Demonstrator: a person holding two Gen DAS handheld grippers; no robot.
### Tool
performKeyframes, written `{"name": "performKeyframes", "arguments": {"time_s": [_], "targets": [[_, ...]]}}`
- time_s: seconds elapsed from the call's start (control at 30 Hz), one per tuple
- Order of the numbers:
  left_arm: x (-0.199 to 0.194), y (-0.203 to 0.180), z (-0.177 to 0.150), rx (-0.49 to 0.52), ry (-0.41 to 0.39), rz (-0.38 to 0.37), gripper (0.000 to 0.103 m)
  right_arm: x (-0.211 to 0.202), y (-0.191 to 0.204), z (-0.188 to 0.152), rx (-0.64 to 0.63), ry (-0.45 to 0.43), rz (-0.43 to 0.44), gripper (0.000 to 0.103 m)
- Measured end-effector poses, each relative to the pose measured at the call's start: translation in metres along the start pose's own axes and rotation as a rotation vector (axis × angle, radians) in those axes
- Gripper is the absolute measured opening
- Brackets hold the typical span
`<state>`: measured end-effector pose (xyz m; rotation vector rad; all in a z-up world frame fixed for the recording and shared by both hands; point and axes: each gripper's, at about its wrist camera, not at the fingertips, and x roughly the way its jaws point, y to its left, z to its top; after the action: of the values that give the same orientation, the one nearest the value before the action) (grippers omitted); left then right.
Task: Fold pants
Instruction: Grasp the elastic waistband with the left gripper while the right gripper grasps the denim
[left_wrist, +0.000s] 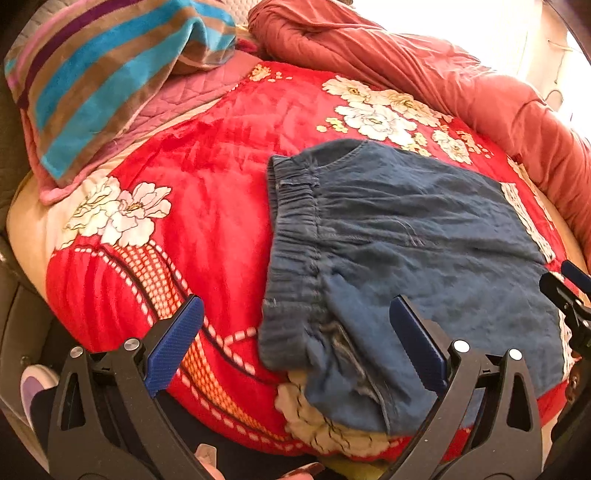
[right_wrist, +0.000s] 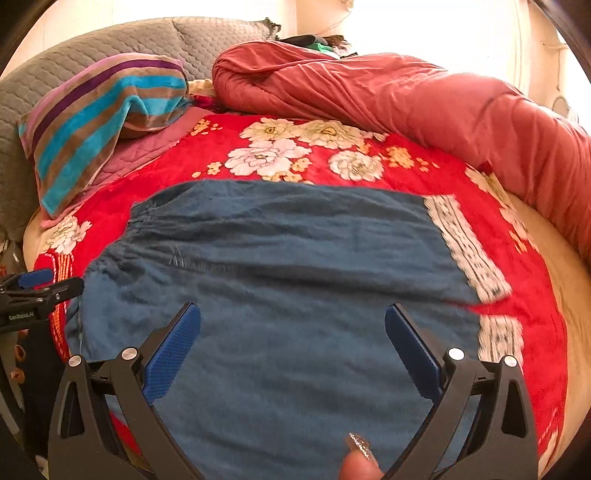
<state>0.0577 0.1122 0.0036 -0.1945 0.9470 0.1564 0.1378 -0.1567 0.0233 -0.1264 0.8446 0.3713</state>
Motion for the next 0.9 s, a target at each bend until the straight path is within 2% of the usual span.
{"name": "performKeyframes", "arguments": {"time_s": [0.27, 0.47, 0.73, 0.9], "targets": [[0.028, 0.014, 0.033, -0.022, 0.029, -0.048, 0.094, 0.034, 0.01, 0.037, -0.058, 0.015, 0.025, 0.099], [0.049, 0.023, 0.061, -0.027, 0.036, -0.019, 0.094, 0.067, 0.01, 0.067, -0.046, 0.065, 0.098, 0.099], [0.085, 0.032, 0.095, -0.01, 0.073, -0.036, 0.094, 0.109, 0.022, 0.098, -0.142, 0.089, 0.085, 0.099], [0.103, 0.026, 0.107, 0.063, 0.065, 0.035, 0.094, 0.134, 0.032, 0.114, -0.214, 0.107, 0.082, 0.099]]}}
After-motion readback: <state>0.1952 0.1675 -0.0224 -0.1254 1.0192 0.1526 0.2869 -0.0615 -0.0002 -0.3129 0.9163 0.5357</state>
